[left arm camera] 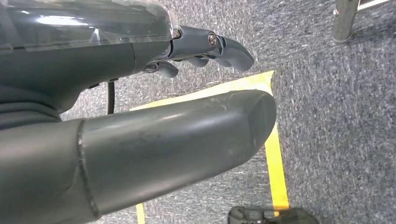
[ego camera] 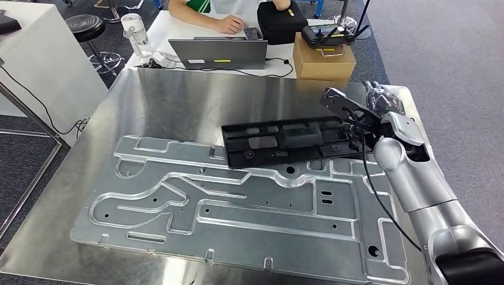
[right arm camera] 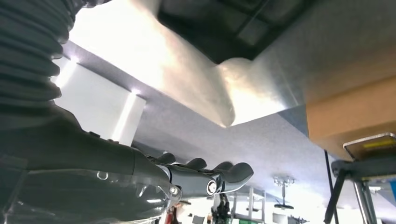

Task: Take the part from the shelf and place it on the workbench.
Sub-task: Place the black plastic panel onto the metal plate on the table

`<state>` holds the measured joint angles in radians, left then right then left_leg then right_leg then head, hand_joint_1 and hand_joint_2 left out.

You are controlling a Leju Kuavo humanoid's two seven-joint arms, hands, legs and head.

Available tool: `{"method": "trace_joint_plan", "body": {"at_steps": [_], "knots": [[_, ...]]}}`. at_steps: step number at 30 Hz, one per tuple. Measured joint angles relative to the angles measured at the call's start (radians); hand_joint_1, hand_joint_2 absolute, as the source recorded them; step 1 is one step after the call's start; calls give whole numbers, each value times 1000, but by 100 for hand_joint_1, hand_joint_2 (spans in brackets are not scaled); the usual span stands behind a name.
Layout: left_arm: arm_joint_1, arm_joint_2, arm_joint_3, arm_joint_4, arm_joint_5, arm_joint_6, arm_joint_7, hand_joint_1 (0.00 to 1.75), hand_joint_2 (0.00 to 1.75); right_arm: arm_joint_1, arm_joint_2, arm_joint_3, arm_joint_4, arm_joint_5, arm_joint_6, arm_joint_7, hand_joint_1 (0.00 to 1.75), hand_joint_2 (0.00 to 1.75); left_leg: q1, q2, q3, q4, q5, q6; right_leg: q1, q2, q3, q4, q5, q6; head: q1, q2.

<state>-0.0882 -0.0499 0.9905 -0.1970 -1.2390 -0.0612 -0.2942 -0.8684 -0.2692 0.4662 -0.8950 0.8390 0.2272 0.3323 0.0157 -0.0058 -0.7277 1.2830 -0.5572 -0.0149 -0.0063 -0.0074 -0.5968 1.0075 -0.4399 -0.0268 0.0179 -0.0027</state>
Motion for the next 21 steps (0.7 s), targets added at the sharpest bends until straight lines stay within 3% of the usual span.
{"method": "trace_joint_plan", "body": {"at_steps": [3, 5, 8, 10, 13, 14, 15, 16, 19, 21], "knots": [[-2, 1, 5, 0, -1, 0, 0, 0, 0, 1, 6, 0, 3, 13, 3, -4, 0, 175, 7, 1, 86, -173, 88, -6, -4, 1, -2, 18, -12, 13, 0, 0], [-3, 1, 8, 0, -2, -1, 0, 0, 0, 0, 9, 0, 6, 25, 11, -9, 0, 175, 6, -2, 120, -240, 102, 2, 0, 3, -8, 30, -19, 24, 1, 0], [-2, 1, 9, 0, -4, -2, 0, 0, 0, -1, 14, 0, 12, 37, 22, -18, 0, 175, 3, -3, 118, -245, 103, 22, 0, 5, -12, 31, -18, 37, 2, 0], [-3, 1, 9, 0, -5, -2, -1, 0, 0, -2, 16, 0, 17, 43, 23, -23, 0, 175, 6, -3, 119, -249, 109, 35, -3, 5, -25, 64, -43, 45, 2, 0], [-2, 1, 9, 0, -5, -2, -3, 0, 0, 3, 18, 0, 22, 57, -4, -34, 0, 175, 4, -3, 119, -251, 110, 44, -6, 5, -106, 241, -133, 54, 3, 0], [-1, 1, 10, 0, -5, -2, -4, 0, 0, 9, 20, 0, 22, 65, -23, -39, 0, 175, 3, -3, 119, -251, 110, 45, -6, 5, -131, 293, -149, 54, 3, 0], [-1, 1, 10, 0, -5, -2, -6, 0, 0, 16, 22, 0, 22, 73, -44, -42, 0, 175, 1, -3, 119, -251, 110, 46, -6, 5, -143, 314, -146, 52, 3, 0], [0, 1, 10, 0, -5, -1, -8, 0, 0, 23, 24, 0, 18, 81, -68, -47, 0, 131, -2, -4, 120, -251, 109, 46, -4, 6, -135, 293, -124, 47, 3, 0], [1, -2, 12, 0, -4, 1, -17, 0, 0, 57, 35, -11, -33, 113, -179, -75, 0, 0, -8, -5, 124, -252, 108, 46, 7, 5, -44, 99, -31, 17, 2, 0], [4, -6, 16, 0, -2, 4, -23, 0, 0, 107, 55, -37, -111, 130, -276, -105, 0, 0, -6, -4, 123, -253, 107, 39, 17, 4, -14, 34, -17, 2, 2, 0]]}}
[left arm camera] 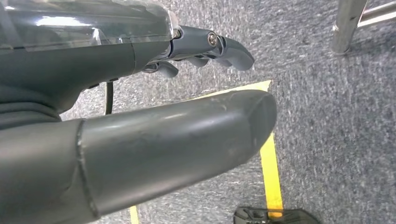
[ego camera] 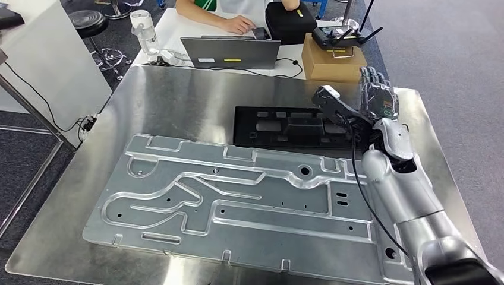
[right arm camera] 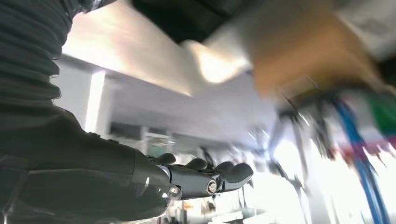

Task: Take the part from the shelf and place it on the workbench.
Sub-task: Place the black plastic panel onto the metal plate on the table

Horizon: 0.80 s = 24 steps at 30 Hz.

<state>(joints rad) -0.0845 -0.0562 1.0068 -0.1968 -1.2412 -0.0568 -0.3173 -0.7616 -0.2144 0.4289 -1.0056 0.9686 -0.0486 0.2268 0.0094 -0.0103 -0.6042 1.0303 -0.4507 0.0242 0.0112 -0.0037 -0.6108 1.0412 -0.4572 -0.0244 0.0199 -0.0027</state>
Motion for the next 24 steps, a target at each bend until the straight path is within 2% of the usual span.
{"method": "trace_joint_plan", "body": {"at_steps": [2, 4, 5, 7, 8, 9, 10, 11, 12, 14, 15, 16, 18, 19, 20, 22, 23, 24], "knots": [[4, -2, 9, 0, 2, 4, -5, 0, 0, 69, 29, -31, -94, 6, -91, -35, 0, 0, 2, 1, 2, -3, -2, -11, 1, -1, 7, -12, 2, -3, 0, 0], [7, -4, 17, 0, 6, 9, -9, 0, 0, 158, 68, -59, -209, 2, -196, -90, 0, 0, 1, 2, -2, 16, -23, -22, -5, -5, 21, -34, 9, -7, 0, 0], [8, -5, 21, 0, 9, 12, -11, 0, 0, 211, 91, -69, -273, -3, -257, -125, 0, 0, 1, 3, -15, 51, -48, -27, -9, -8, 29, -44, 12, -10, 0, 0], [14, -6, 30, 0, 15, 19, -13, 0, 0, 316, 135, -79, -387, -13, -360, -193, 0, 0, 4, 4, -61, 164, -111, -35, -9, -12, 35, -48, 11, -15, -1, 0], [16, -6, 35, 0, 17, 20, -13, 0, 0, 363, 153, -80, -430, -14, -392, -214, 0, 0, 5, 4, -87, 221, -134, -39, -9, -12, 34, -46, 9, -16, -1, 0], [19, -6, 39, 0, 19, 21, -13, 0, 0, 404, 170, -80, -468, -15, -412, -228, 0, 0, 6, 5, -103, 254, -141, -42, -9, -11, 33, -43, 7, -16, -1, 0], [21, -6, 42, 0, 20, 21, -13, 0, 0, 438, 181, -80, -500, -18, -425, -237, 0, 0, 7, 5, -101, 252, -130, -44, -10, -10, 33, -40, 5, -15, -1, 0], [22, -6, 44, 0, 21, 21, -13, 0, 0, 473, 192, -81, -532, -25, -440, -250, 0, 0, 9, 5, -80, 211, -102, -47, -12, -9, 32, -35, 3, -12, -1, 0], [23, -6, 46, 0, 21, 21, -13, 0, 0, 503, 203, -82, -564, -35, -458, -270, 0, 0, 12, 5, -43, 140, -69, -49, -13, -8, 31, -27, -1, -8, -1, 0], [22, -7, 54, 0, 25, 20, -14, 0, 0, 573, 229, -83, -625, -57, -505, -325, 0, 87, 13, 1, 18, 27, -30, -46, -12, -6, 27, -10, -9, 2, -1, 0], [23, -7, 60, 0, 28, 21, -14, 0, 0, 613, 244, -82, -655, -64, -530, -353, 0, 131, 12, -1, 30, 5, -27, -43, -10, -5, 24, -4, -12, 6, -1, 0], [24, -8, 65, 0, 32, 21, -15, 0, 0, 654, 256, -78, -682, -71, -551, -377, 0, 175, 10, -3, 30, 5, -29, -37, -8, -4, 22, -2, -12, 10, -1, 0], [27, -11, 74, 0, 39, 23, -15, 0, 0, 742, 274, -69, -731, -88, -591, -413, 0, 175, 10, -3, 29, 2, -21, -26, -9, -2, 21, 0, -12, 17, -1, 0], [28, -13, 79, 0, 41, 25, -15, 0, 0, 786, 282, -65, -752, -96, -606, -426, 0, 175, 11, -1, 26, 0, -17, -18, -10, -1, 18, 8, -24, 22, 0, 0], [28, -14, 84, 0, 42, 26, -15, 0, 0, 824, 289, -60, -770, -103, -617, -436, 0, 175, 13, 1, 22, -3, -12, -10, -12, 0, 9, 32, -52, 27, 0, 0], [28, -16, 93, 0, 44, 29, -15, 0, 0, 875, 300, -50, -796, -111, -628, -448, 0, 175, 13, 9, 9, -4, -2, 3, -17, 2, -25, 133, -138, 36, 0, 0], [28, -17, 95, 0, 44, 30, -15, 0, 0, 891, 302, -48, -803, -116, -631, -451, 0, 175, 12, 12, 1, -4, 3, 5, -18, 2, -43, 195, -178, 39, 0, 0], [27, -18, 97, 0, 46, 31, -15, 0, 0, 908, 305, -47, -809, -126, -635, -456, 0, 175, 12, 15, -7, -4, 8, 6, -20, 2, -51, 239, -200, 41, 0, 0]]}}
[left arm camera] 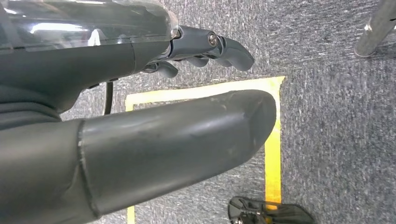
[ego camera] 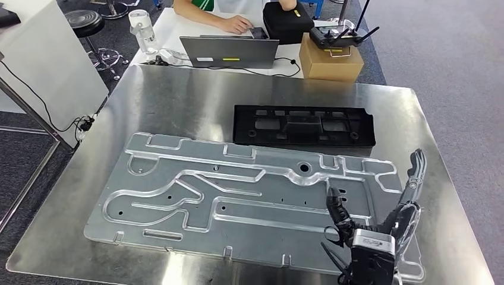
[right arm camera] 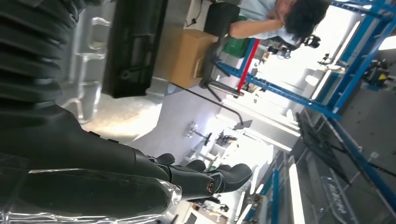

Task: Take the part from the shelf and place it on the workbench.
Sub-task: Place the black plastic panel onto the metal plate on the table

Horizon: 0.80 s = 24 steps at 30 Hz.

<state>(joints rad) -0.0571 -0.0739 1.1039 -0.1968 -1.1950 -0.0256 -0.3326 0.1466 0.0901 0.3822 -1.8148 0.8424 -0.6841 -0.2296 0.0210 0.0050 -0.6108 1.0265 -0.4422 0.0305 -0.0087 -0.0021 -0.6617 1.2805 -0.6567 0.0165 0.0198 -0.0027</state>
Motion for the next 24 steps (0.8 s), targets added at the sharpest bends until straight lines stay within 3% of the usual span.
{"method": "trace_joint_plan", "body": {"at_steps": [1, 2, 5, 7, 9, 10, 11, 12, 14, 15, 16, 17, 18, 19, 21, 22, 24], "knots": [[0, -1, 3, 0, 3, 1, 0, 0, 0, 19, 2, 0, -5, -16, -4, -8, 0, 175, 0, 2, -8, 0, 6, 0, -1, 0, 6, 17, -3, 0, 0, 0], [0, -2, 7, 0, 5, 2, 0, 0, 0, 39, 5, 0, -8, -36, -7, -19, 0, 175, -1, 2, -16, 0, 12, -2, -2, 0, 31, -3, 13, -1, 0, 0], [0, -6, 21, 0, 10, 5, 2, 0, 0, 90, 24, -10, -14, -105, -12, -71, 0, 175, -2, 1, -34, 0, 33, -12, 1, 0, 176, -203, 78, -14, 0, 0], [2, -10, 28, 0, 11, 7, 4, 0, 0, 129, 42, -32, -14, -153, -15, -111, 0, 175, -2, 1, -36, -4, 48, -24, 9, -1, 224, -284, 86, -21, 0, 0], [4, -12, 38, 0, 13, 8, 6, 0, 0, 165, 60, -57, -11, -186, -17, -140, 0, 175, 0, 0, -35, -13, 64, -39, 10, 0, 217, -295, 101, -29, 1, 0], [5, -12, 42, 0, 14, 9, 7, 0, 0, 177, 68, -65, -10, -194, -18, -147, 0, 175, 1, 0, -39, -11, 58, -45, 8, 0, 210, -300, 112, -36, 1, 0], [6, -14, 44, 0, 14, 9, 7, 0, 0, 186, 75, -71, -9, -198, -18, -150, 0, 175, 1, 0, -46, 3, 34, -50, 5, -1, 199, -304, 125, -44, 1, 0], [7, -14, 45, 0, 15, 9, 8, 0, 0, 194, 81, -75, -9, -199, -18, -152, 0, 175, 1, -1, -56, 34, -9, -53, 3, -2, 187, -308, 139, -52, 0, 0], [7, -16, 47, 0, 15, 10, 9, 0, 0, 208, 92, -86, -6, -205, -17, -155, 0, 175, 2, -1, -78, 149, -116, -59, 6, -5, 159, -305, 161, -59, 0, 0], [7, -16, 48, 0, 15, 10, 9, 0, 0, 214, 97, -92, -3, -211, -17, -157, 0, 131, 2, -1, -83, 208, -147, -62, 8, -6, 143, -301, 170, -60, 0, 0], [7, -16, 50, 0, 15, 10, 9, 0, 0, 221, 102, -101, 2, -220, -17, -163, 0, 87, 2, -1, -80, 250, -154, -64, 9, -7, 127, -294, 178, -60, 0, 0], [7, -16, 52, 0, 15, 10, 9, 0, 0, 228, 110, -113, 8, -233, -14, -171, 0, 44, 2, -1, -61, 259, -137, -65, 10, -8, 109, -286, 185, -59, 0, 0], [7, -16, 55, 0, 15, 10, 9, 0, 0, 236, 118, -126, 17, -249, -7, -183, 0, 0, 2, -1, -27, 234, -109, -64, 11, -9, 92, -276, 191, -57, 0, 0], [7, -16, 58, 0, 15, 11, 9, 0, 0, 244, 126, -143, 28, -268, 6, -196, 0, 0, 2, -1, 23, 178, -87, -62, 11, -10, 75, -265, 196, -54, 0, 0], [5, -16, 66, -1, 15, 12, 8, 0, 0, 260, 146, -178, 51, -305, 42, -225, 0, 0, -3, -2, 124, 40, -90, -52, 14, -10, 51, -243, 203, -47, 0, 0], [4, -17, 70, -1, 15, 12, 8, 0, 0, 267, 156, -194, 62, -318, 59, -238, 0, 0, -6, -3, 152, -6, -102, -46, 14, -11, 46, -237, 208, -42, 0, 0], [5, -18, 74, -2, 15, 14, 7, 0, 0, 278, 172, -222, 81, -333, 79, -253, 0, 0, -10, -4, 157, -34, -106, -31, 13, -11, 42, -236, 223, -30, 0, 0]]}}
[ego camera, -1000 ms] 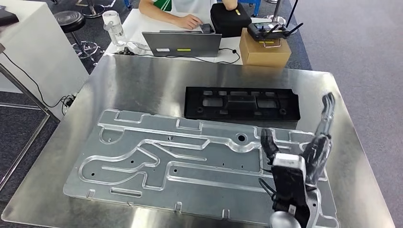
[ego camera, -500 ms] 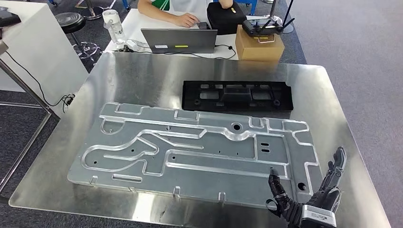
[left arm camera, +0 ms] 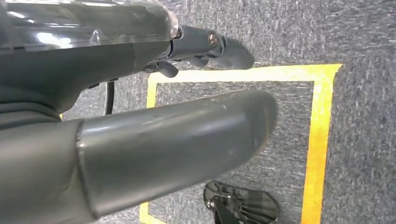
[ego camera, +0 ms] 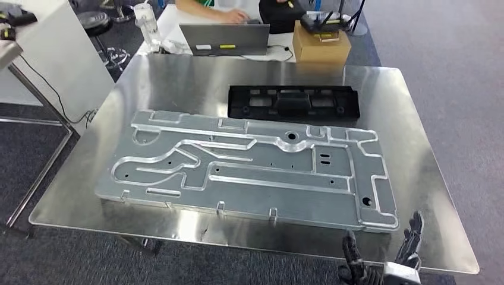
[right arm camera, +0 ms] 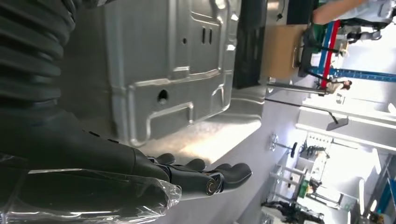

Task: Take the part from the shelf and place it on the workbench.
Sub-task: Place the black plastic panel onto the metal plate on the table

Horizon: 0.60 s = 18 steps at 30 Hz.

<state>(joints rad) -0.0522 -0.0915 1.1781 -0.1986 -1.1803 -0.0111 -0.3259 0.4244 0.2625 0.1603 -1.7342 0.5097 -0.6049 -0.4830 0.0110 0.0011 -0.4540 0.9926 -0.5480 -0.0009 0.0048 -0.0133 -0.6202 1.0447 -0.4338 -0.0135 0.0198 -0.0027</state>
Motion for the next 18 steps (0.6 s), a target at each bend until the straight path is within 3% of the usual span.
{"method": "trace_joint_plan", "body": {"at_steps": [2, 3, 5, 6, 7, 9, 11, 13, 14, 16, 18], "knots": [[0, -3, 3, 0, -1, 1, 0, 0, 0, 9, 10, -18, 13, -6, 12, -6, 0, 0, 4, 6, -15, -7, 22, 16, -2, 5, -9, 11, -13, 12, 0, 0], [0, -4, 5, 0, -1, 2, 0, 0, 0, 13, 13, -27, 18, -6, 22, -8, 0, 0, 7, 9, -26, -11, 35, 25, -3, 8, -19, 36, -47, 18, 0, 0], [0, -6, 10, 0, -1, 4, 1, 0, 0, 20, 23, -48, 27, -7, 45, -15, 0, 0, 9, 13, -55, -13, 59, 34, -9, 12, -43, 134, -150, 29, 0, 0], [0, -6, 14, 0, -1, 4, 2, 0, 0, 24, 28, -62, 34, -7, 58, -20, 0, 0, 9, 14, -70, -12, 70, 35, -13, 12, -51, 190, -187, 33, 0, 0], [0, -7, 18, 0, -2, 5, 2, 0, 0, 27, 34, -77, 41, -8, 67, -26, 0, 0, 9, 15, -86, -10, 82, 34, -17, 12, -51, 233, -200, 37, 0, 0], [0, -9, 21, 0, -2, 5, 2, 0, 0, 33, 46, -110, 55, -10, 80, -34, 0, 0, 10, 16, -118, -2, 103, 28, -23, 12, -13, 238, -157, 42, 0, 0], [0, -11, 23, 0, -2, 5, 2, 0, 0, 34, 54, -136, 67, -11, 82, -39, 0, 0, 10, 15, -146, 9, 120, 20, -26, 12, 87, 123, -113, 40, 0, 0], [0, -12, 25, 0, -3, 4, 0, 0, 0, 33, 61, -154, 82, -11, 81, -43, 0, 0, 9, 14, -161, 17, 135, 7, -22, 13, 184, -16, -127, 32, 0, 0], [-1, -13, 26, 0, -3, 4, -1, 0, 0, 33, 64, -163, 90, -11, 80, -44, 0, 0, 8, 14, -164, 18, 143, 0, -19, 13, 206, -54, -139, 27, 0, 0], [0, -13, 28, 0, -3, 4, -2, 0, 0, 34, 69, -176, 105, -10, 80, -45, 0, 0, 11, 13, -170, 16, 157, -16, -16, 12, 198, -68, -134, 14, 0, 0], [3, -14, 29, 0, -4, 3, -2, 0, 0, 33, 75, -183, 116, -9, 81, -45, 0, 0, 15, 11, -186, 41, 115, -25, -17, 7, 175, -70, -111, -4, 0, 0]]}}
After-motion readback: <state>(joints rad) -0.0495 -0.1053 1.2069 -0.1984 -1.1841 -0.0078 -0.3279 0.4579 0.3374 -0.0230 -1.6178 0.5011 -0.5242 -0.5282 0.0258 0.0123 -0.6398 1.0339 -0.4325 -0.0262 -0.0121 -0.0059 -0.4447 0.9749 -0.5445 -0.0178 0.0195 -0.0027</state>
